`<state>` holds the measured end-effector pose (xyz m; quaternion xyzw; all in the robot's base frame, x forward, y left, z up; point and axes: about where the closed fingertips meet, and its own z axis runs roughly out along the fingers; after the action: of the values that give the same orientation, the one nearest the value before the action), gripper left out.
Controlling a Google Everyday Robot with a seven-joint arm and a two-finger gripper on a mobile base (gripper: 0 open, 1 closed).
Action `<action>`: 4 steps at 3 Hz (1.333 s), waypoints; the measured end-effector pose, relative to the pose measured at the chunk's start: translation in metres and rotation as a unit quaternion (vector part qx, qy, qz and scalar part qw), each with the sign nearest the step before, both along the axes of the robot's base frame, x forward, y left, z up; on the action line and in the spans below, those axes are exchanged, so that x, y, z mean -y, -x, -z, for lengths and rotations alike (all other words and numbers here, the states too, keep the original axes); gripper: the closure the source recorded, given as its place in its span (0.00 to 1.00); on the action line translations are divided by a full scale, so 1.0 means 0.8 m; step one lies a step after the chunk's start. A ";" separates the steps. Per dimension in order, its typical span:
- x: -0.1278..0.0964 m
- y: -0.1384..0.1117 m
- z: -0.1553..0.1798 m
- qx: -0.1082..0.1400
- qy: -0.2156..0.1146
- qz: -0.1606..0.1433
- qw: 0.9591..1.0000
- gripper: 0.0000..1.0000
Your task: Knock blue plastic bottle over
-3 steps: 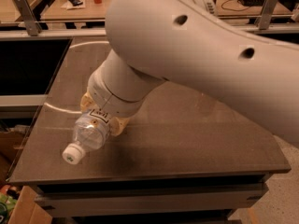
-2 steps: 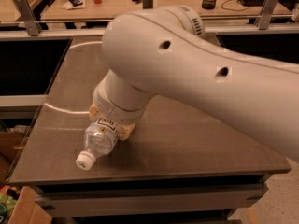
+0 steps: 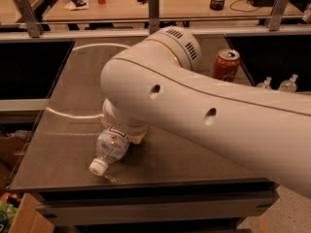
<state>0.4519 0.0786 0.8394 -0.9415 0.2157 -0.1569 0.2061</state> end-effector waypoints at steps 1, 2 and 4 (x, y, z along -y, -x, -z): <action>0.000 0.000 -0.003 0.000 0.000 0.000 1.000 0.60; 0.008 -0.005 0.001 -0.010 0.018 0.011 1.000 0.37; 0.027 -0.020 -0.012 -0.045 0.014 0.049 0.998 0.00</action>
Offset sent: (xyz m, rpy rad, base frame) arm 0.0114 -0.0181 -0.0076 -0.0991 0.0620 -0.0644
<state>0.4678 0.0573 0.8492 -0.9386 0.2688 -0.1269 0.1751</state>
